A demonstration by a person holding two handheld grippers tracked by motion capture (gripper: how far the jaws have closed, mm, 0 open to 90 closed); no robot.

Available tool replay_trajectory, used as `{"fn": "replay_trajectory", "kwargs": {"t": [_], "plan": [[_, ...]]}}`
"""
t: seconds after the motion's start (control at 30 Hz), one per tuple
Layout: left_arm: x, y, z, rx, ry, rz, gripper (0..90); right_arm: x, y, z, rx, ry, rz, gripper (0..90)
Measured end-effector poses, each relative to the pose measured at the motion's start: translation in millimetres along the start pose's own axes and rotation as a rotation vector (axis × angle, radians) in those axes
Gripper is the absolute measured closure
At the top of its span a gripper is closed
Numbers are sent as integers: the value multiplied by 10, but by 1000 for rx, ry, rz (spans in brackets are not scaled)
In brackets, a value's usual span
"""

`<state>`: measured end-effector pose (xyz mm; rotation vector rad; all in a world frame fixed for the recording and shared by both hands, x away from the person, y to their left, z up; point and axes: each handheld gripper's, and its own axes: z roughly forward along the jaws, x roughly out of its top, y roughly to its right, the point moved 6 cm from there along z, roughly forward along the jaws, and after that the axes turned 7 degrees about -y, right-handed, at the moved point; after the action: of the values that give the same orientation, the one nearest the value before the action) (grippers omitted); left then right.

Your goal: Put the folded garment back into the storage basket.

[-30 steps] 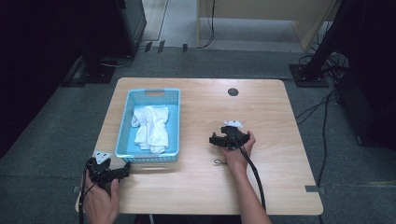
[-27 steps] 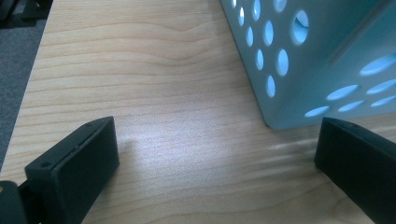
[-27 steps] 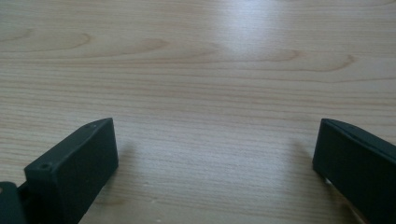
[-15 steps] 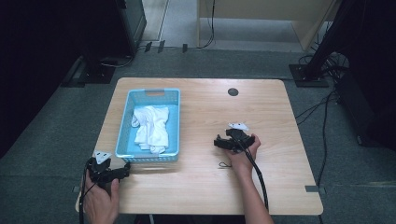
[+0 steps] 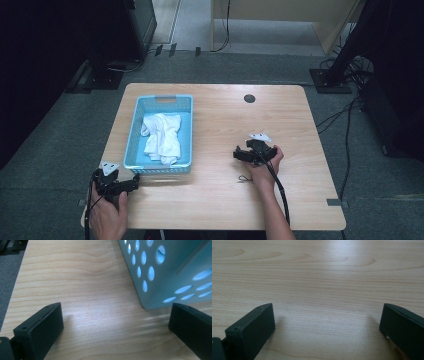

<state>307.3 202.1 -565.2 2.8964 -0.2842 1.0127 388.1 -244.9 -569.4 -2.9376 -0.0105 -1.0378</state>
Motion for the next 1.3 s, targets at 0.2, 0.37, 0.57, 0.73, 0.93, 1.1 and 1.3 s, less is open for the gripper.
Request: {"fn": "replay_trajectory", "kwargs": {"t": [0.2, 0.37, 0.57, 0.73, 0.93, 1.1, 1.3], "plan": [[0, 0, 0, 0, 0, 0, 0, -20, 63, -17, -1, -1, 2, 0], [0, 0, 0, 0, 0, 0, 0, -34, 122, -30, -5, 0, 5, 0], [0, 0, 0, 0, 0, 0, 0, -55, 198, -48, -13, 1, 17, 0], [0, 0, 0, 0, 0, 0, 0, -79, 274, -69, -19, 1, 23, 0], [0, 0, 0, 0, 0, 0, 0, -109, 370, -94, -26, 1, 33, 0], [0, 0, 0, 0, 0, 0, 0, -133, 443, -115, -28, 1, 38, 0], [0, 0, 0, 0, 0, 0, 0, -163, 558, -141, -37, 1, 49, 0]]}}
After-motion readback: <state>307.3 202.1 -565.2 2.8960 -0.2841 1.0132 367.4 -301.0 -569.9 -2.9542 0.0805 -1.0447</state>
